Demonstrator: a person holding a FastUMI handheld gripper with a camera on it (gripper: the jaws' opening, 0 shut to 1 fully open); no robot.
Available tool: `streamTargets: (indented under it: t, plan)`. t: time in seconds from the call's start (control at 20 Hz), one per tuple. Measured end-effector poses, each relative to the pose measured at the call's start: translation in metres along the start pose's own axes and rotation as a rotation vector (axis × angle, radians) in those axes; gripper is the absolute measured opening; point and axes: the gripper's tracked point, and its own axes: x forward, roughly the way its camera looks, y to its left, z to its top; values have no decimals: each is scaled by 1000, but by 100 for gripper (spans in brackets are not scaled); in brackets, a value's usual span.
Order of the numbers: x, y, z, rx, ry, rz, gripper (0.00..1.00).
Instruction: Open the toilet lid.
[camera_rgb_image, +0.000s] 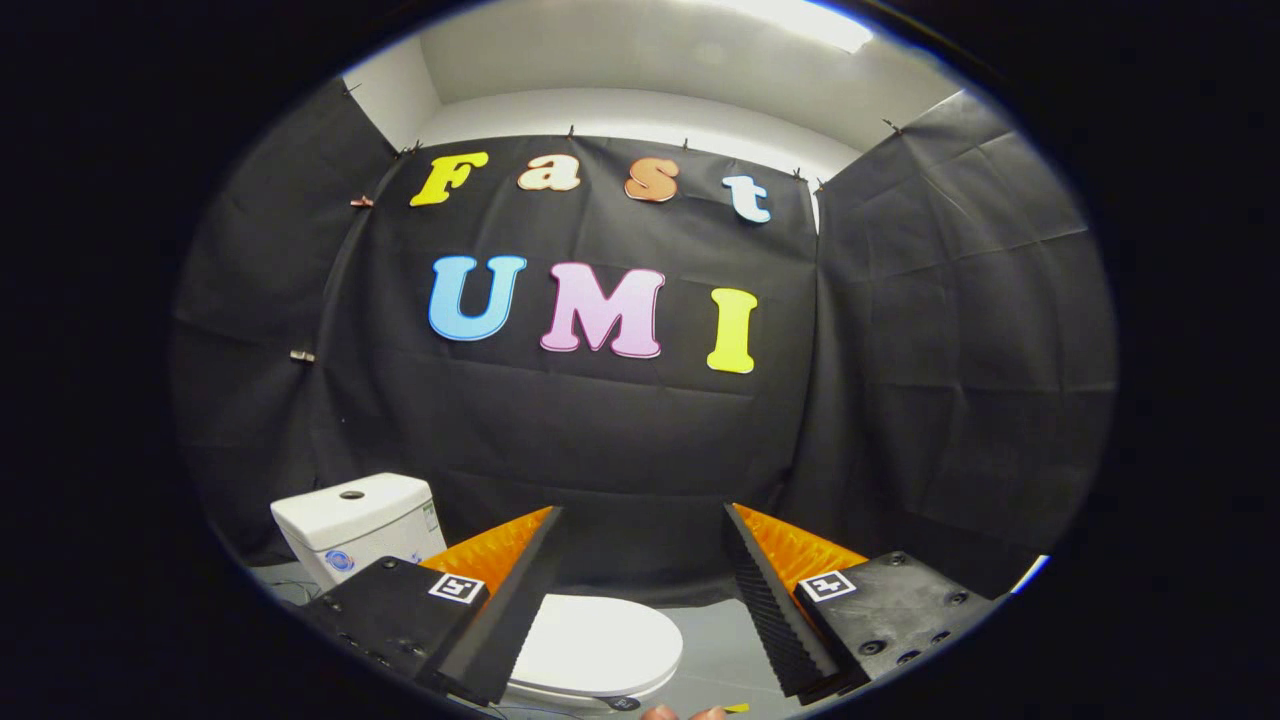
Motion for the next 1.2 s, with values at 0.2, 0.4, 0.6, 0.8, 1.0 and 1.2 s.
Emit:
streamTargets:
  t: [0.2, 0.4, 0.6, 0.8, 1.0, 1.2]
  plan:
    - [6, -1, -29, -16, -4, 3, 98]
    - [11, 2, -66, -50, 3, 13, 98]
    - [13, 10, -109, -70, 40, 48, 98]
    - [11, 23, -149, -73, 78, 95, 98]
    - [8, 30, -184, -28, 131, 142, 98]
    - [7, 22, -226, 47, 230, 147, 98]
